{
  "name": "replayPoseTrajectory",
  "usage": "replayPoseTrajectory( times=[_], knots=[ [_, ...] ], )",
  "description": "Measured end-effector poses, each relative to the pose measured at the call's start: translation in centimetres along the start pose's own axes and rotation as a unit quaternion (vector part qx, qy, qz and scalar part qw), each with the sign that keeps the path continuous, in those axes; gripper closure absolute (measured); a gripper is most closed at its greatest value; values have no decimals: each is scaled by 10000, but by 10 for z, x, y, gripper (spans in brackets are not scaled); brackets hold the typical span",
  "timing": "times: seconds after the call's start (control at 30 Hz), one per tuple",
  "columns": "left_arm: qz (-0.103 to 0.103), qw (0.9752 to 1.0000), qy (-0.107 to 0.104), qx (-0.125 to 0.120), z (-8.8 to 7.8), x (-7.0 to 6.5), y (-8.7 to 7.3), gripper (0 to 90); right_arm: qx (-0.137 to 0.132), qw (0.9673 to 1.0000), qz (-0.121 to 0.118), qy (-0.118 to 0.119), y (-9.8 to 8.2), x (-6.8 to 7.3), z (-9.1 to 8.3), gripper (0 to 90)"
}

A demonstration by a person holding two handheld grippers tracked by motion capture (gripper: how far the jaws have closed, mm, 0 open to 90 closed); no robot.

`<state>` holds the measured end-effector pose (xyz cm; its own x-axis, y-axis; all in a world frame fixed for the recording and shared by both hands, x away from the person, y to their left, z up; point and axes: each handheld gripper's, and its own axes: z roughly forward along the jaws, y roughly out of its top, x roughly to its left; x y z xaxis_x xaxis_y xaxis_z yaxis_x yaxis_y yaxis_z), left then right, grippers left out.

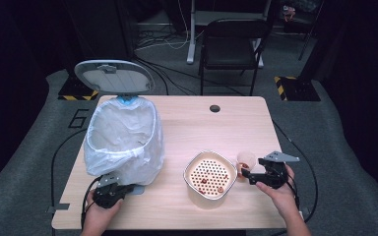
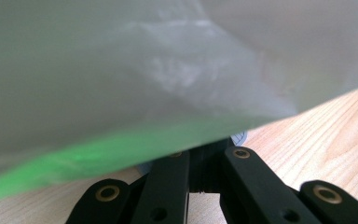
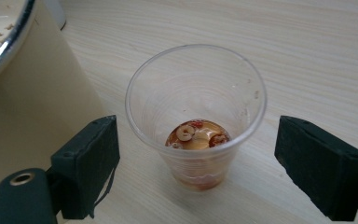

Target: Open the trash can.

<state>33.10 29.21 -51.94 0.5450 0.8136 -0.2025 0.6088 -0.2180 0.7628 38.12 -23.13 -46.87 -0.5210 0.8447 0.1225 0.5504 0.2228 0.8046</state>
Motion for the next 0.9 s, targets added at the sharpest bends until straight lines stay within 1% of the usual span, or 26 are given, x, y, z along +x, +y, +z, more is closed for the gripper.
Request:
replayPoseTrajectory(
  times=[0.13,0.2,0.33,0.4,0.53,0.63,0.73,0.87,0.9],
  knots=[
    [7,10000,-19,-7,0,0,0,900,15,10000,-45,35,-3,2,12,140],
    [-5,10000,-18,-13,0,0,0,900,-19,10000,-26,10,-4,3,17,147],
    [-4,10000,-20,-9,0,0,0,900,21,10000,-77,36,-4,2,24,157],
    [-6,10000,-19,-8,0,0,0,900,26,10000,-50,34,-4,1,27,168],
    [-9,10000,-21,-11,0,0,0,900,-26,9999,-131,-56,-5,1,30,223],
    [-11,10000,-20,-10,0,0,0,900,-94,9999,-133,-12,-5,0,30,300],
    [-14,10000,-16,-14,0,0,0,900,-153,9996,-233,-45,-5,0,30,319],
    [-13,10000,-16,-8,0,0,0,900,-189,9996,-199,-48,-6,1,29,365],
    [78,9999,-86,-9,0,1,1,900,-198,9995,-248,-54,-6,1,29,372]
  ],
)
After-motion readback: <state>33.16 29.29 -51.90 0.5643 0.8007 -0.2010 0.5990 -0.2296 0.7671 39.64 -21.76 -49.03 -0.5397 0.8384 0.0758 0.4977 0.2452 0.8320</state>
